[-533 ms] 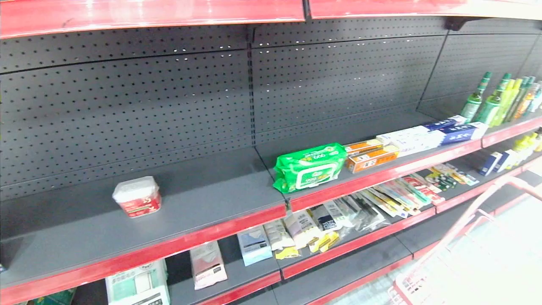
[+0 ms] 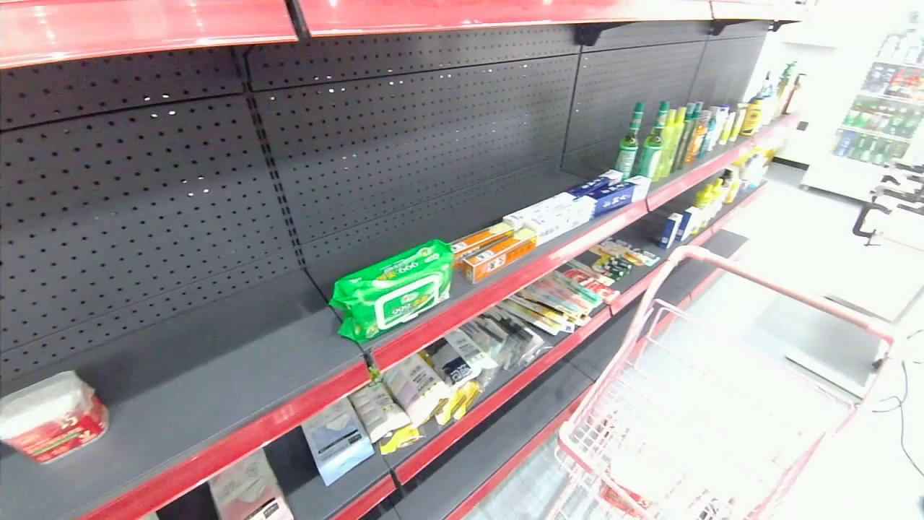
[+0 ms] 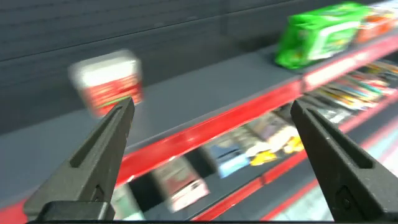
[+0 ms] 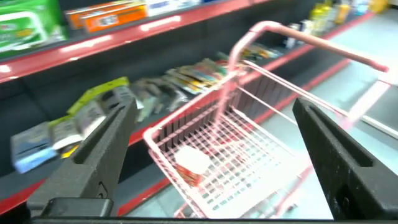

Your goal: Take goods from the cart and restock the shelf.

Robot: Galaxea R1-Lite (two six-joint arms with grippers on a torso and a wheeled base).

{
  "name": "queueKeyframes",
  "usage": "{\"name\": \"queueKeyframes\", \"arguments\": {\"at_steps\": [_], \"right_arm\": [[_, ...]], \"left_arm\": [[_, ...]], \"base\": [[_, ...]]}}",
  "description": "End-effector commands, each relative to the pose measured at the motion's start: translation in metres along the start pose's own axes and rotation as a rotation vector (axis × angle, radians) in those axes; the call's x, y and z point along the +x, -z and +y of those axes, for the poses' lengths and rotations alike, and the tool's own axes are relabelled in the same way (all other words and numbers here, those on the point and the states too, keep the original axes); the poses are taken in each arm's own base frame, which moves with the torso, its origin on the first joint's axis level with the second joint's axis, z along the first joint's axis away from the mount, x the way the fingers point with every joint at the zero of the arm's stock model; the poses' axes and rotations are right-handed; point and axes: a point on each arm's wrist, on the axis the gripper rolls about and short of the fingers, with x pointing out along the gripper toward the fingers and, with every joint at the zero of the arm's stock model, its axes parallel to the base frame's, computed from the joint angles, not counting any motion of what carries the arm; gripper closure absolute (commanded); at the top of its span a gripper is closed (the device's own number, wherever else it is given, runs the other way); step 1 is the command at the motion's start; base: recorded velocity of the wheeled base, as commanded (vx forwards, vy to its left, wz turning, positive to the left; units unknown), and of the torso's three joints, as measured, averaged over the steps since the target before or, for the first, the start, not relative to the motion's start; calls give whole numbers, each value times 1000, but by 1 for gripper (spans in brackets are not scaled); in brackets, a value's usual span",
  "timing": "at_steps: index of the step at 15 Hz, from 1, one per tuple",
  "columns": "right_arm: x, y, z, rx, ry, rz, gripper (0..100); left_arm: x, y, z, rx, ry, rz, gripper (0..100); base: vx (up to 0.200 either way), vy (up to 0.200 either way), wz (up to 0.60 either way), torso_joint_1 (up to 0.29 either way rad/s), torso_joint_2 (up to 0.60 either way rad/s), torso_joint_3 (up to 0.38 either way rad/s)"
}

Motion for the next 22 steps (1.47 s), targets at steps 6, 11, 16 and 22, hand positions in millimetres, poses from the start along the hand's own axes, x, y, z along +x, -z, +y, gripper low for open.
{"name": "queueKeyframes", "arguments": {"at_steps": [6, 11, 16, 22], "right_arm": [[3, -1, 0, 4, 6, 38, 0], [82, -192, -3, 249, 136, 19, 0], [253, -55, -4, 98, 84, 815, 0], [291, 33, 32, -138, -293, 1048, 0]], "left_arm": [[0, 0, 0, 0, -1, 1, 0], [0, 0, 0, 0, -1, 1, 0], [0, 0, 0, 2, -1, 1, 0], [0, 0, 0, 2, -1, 1, 0]], "base": [[0, 0, 0, 0, 0, 0], [0, 0, 0, 0, 0, 0], [0, 0, 0, 0, 0, 0], [0, 0, 0, 0, 0, 0]]}}
